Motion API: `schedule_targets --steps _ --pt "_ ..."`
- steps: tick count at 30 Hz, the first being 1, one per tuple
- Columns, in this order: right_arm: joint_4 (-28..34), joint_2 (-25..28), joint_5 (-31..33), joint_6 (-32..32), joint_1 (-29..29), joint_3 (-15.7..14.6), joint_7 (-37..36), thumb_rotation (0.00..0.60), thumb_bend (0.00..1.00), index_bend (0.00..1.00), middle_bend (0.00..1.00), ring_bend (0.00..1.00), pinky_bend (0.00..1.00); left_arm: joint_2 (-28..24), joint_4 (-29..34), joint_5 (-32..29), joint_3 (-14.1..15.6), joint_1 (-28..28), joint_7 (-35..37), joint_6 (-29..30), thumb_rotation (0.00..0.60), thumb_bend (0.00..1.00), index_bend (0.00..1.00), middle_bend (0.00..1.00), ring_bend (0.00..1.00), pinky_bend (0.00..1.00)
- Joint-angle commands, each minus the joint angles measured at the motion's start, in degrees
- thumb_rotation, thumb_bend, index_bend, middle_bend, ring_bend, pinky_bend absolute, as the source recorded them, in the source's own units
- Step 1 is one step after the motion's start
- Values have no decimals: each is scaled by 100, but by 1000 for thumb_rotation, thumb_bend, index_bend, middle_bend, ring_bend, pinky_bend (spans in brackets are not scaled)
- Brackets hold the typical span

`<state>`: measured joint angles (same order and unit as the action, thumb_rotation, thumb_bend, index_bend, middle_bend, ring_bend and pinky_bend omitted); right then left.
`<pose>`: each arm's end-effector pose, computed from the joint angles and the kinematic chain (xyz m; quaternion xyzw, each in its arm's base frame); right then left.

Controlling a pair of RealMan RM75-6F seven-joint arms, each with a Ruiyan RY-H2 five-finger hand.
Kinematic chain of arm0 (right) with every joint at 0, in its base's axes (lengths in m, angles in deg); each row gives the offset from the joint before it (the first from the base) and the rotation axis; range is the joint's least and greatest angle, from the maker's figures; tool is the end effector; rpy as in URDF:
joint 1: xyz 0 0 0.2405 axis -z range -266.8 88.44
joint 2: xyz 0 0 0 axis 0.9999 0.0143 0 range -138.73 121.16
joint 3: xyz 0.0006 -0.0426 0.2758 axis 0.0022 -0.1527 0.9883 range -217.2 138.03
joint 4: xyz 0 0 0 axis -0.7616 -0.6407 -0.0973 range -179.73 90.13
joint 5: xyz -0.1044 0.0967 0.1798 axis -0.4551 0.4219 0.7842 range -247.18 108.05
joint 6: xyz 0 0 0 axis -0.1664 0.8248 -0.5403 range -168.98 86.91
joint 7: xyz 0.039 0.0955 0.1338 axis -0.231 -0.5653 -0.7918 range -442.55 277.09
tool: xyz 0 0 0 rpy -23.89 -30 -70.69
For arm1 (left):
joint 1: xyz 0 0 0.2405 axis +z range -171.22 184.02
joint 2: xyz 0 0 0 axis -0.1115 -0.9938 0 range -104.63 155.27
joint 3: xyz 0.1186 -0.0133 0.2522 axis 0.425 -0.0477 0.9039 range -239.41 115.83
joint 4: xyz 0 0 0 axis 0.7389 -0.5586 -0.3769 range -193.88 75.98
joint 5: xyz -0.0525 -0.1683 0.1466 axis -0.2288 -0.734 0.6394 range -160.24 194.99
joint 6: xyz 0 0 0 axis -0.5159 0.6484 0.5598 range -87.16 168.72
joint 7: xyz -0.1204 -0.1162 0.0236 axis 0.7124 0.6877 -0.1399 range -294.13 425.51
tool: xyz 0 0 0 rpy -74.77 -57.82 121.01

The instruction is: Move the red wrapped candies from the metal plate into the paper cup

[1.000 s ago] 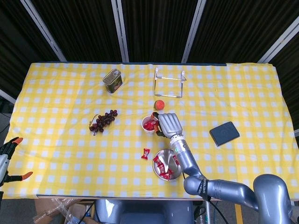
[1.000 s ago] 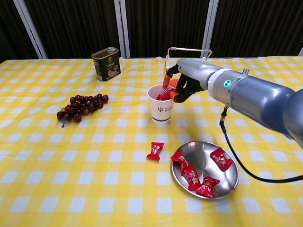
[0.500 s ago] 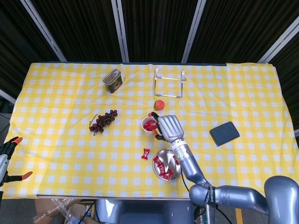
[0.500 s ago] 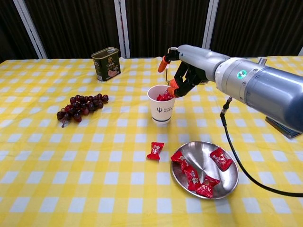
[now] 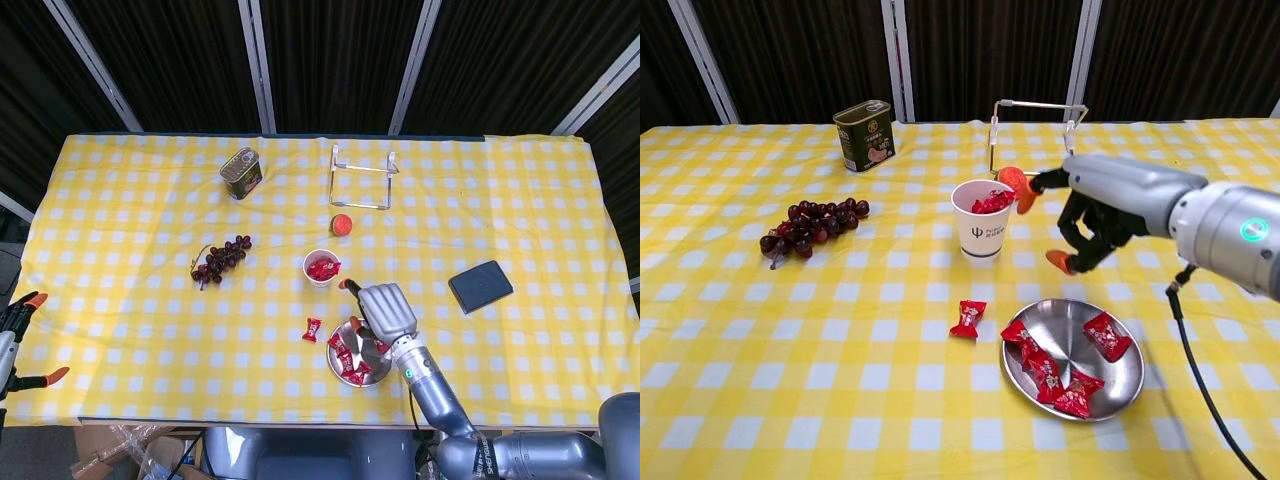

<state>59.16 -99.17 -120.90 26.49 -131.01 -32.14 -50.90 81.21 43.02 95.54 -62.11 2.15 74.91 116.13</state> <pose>-0.1168 -0.3205 -0.0519 0.7113 -0.4493 0.3710 0.3931 -0.3511 0.1881 0.1584 -0.5405 -0.5342 -0.3510 0.5471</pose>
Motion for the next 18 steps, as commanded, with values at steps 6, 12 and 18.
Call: schedule_targets --steps 6,12,18 --pt "-186 -207 -184 68 346 -549 78 600 445 291 796 923 1000 33 -18 27 4 29 -60 71 600 51 0 0 0 0" --pt "-409 -361 -284 89 499 -632 3 600 401 291 797 923 1000 46 -25 30 6 37 -82 88 600 51 0 0 0 0" --pt "-662 -479 -263 42 577 -607 -8 600 384 279 797 923 1000 47 -25 24 2 36 -90 86 600 52 0 0 0 0"
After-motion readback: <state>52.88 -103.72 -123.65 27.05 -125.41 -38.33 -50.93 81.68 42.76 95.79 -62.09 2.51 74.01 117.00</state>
